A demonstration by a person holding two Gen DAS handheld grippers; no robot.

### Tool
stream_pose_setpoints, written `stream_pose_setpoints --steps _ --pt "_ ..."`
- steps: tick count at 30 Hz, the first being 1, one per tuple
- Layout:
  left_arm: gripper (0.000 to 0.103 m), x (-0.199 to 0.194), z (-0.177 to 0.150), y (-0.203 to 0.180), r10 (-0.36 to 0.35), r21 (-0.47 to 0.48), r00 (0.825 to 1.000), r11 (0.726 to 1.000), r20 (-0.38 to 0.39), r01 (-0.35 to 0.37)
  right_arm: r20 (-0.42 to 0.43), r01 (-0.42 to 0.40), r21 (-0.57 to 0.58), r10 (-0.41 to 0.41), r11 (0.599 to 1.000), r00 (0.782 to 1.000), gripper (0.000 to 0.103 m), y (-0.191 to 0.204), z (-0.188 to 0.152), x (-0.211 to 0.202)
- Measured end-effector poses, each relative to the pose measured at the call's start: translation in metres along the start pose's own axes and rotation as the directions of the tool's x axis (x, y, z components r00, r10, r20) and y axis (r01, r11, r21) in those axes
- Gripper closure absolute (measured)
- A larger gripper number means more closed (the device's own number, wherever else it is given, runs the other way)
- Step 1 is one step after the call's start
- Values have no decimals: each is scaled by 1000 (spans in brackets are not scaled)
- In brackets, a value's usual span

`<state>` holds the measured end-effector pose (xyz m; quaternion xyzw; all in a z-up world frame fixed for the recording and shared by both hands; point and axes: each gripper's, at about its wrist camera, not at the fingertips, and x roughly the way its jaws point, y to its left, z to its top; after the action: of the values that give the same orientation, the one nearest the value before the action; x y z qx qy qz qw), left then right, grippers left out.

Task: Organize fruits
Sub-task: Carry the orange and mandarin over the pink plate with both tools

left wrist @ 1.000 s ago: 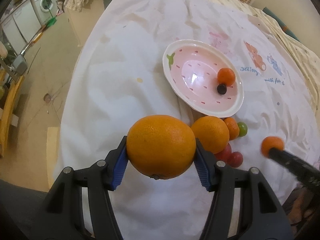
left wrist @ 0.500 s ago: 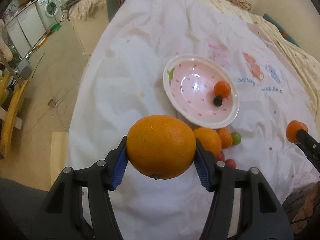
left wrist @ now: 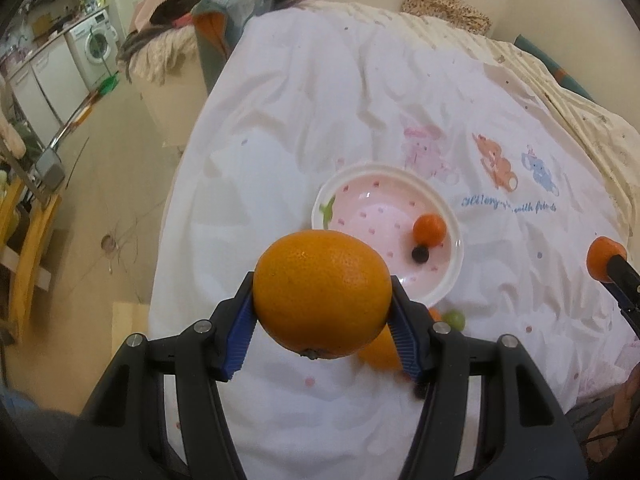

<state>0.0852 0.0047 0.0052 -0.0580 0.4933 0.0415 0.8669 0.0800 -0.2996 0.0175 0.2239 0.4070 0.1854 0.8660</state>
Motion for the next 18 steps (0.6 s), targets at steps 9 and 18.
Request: stream_pose_setpoints --steps 9,18 --pt "47 10 33 -19 -5 75 999 997 44 2 0 16 -17 -16 1000 1000 57 -7 28 22" --pt "46 42 55 -32 -18 79 1000 997 15 17 -60 38 -20 -39 999 997 57 -17 44 64"
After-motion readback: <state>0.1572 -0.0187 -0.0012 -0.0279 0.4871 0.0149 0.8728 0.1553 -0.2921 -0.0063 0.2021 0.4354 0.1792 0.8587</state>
